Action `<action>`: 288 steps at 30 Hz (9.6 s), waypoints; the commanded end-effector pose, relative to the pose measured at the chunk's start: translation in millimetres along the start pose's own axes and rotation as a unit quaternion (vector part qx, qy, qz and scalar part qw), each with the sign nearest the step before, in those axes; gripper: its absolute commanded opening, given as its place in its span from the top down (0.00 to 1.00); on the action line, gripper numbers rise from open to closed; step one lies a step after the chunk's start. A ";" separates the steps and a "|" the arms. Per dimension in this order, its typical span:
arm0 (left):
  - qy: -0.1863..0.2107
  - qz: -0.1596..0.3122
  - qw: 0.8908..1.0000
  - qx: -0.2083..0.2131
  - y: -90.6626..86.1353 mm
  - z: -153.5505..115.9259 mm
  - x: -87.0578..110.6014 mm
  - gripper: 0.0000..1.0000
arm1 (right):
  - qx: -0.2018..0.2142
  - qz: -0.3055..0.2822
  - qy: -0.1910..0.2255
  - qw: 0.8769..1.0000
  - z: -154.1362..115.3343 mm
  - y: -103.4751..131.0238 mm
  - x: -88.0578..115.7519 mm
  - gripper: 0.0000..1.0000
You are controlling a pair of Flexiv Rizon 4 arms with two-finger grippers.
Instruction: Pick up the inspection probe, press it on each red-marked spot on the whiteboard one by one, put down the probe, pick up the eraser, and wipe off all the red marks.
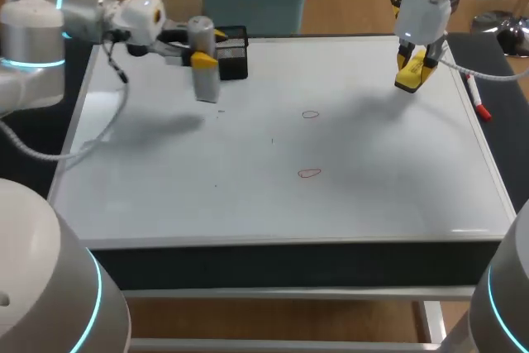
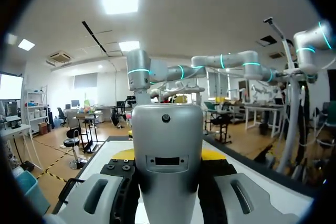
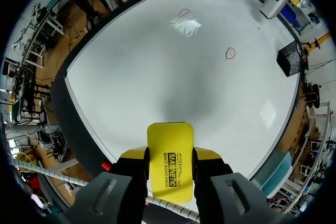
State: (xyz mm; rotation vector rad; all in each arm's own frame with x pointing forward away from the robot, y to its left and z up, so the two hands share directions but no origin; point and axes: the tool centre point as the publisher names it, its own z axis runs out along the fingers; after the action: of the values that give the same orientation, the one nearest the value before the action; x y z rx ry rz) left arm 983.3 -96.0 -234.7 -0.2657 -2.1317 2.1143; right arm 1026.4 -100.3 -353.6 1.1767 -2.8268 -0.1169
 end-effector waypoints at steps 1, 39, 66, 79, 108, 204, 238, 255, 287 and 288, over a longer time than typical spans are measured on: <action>-0.074 0.001 0.997 -0.003 -3.3 -26.5 24.1 1.00 | 0.001 -0.001 0.001 1.000 -1.1 -0.5 0.5 1.00; -0.100 -0.005 0.995 -0.002 0.9 -81.9 37.9 1.00 | 0.007 -0.047 -0.025 0.999 -1.4 40.4 -17.2 1.00; -0.100 -0.005 0.995 -0.002 0.9 -81.9 37.9 1.00 | -0.017 -0.284 -0.002 0.959 41.7 231.6 -122.6 1.00; -0.100 -0.005 0.995 -0.002 0.9 -81.9 37.9 1.00 | -0.039 -0.317 0.022 0.947 61.3 227.2 -140.7 1.00; -0.100 -0.005 0.995 -0.002 0.9 -81.9 37.9 1.00 | -0.060 -0.296 0.041 0.952 81.9 194.3 -131.0 1.00; -0.100 -0.005 0.995 -0.002 0.9 -81.9 37.9 1.00 | 0.004 -0.112 -0.016 0.994 18.6 29.7 20.1 1.00; 0.146 0.014 0.989 0.023 4.7 142.0 128.0 1.00 | 0.004 -0.112 -0.016 0.994 18.6 29.7 20.1 1.00; 0.218 0.008 0.975 0.036 21.5 218.5 133.6 1.00 | 0.004 -0.112 -0.016 0.994 18.6 29.7 20.1 1.00; 0.223 -0.007 0.974 0.043 43.0 233.6 118.1 1.00 | 0.004 -0.112 -0.016 0.994 18.6 29.7 20.1 1.00; 0.223 -0.008 0.974 0.043 43.4 233.6 118.1 1.00 | 0.004 -0.112 -0.016 0.994 18.6 29.7 20.1 1.00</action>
State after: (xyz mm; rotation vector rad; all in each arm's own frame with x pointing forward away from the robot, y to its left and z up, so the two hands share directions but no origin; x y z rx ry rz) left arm 817.4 -297.8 -282.9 -0.6392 -1.7813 1.9050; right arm 989.0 -92.3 -368.7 1.5008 -2.7175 -0.1435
